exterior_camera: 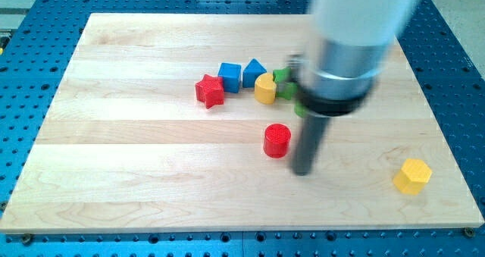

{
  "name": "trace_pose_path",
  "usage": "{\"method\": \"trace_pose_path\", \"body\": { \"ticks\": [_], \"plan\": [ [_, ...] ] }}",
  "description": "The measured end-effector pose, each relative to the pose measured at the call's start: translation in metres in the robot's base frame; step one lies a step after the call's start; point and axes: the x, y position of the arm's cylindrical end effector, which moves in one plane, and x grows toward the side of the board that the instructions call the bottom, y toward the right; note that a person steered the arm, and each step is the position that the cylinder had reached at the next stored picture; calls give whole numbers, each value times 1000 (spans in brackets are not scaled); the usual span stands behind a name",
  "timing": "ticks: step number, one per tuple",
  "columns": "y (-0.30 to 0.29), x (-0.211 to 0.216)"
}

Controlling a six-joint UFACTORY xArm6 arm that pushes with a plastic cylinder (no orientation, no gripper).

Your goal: Slide the red circle to the top of the hexagon

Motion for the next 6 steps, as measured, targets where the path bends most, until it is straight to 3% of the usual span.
{"method": "trace_pose_path", "body": {
  "ticks": [1, 2, 4, 6],
  "plan": [
    [-53, -17],
    [-40, -35],
    [92, -41],
    [119, -28]
  ]
}}
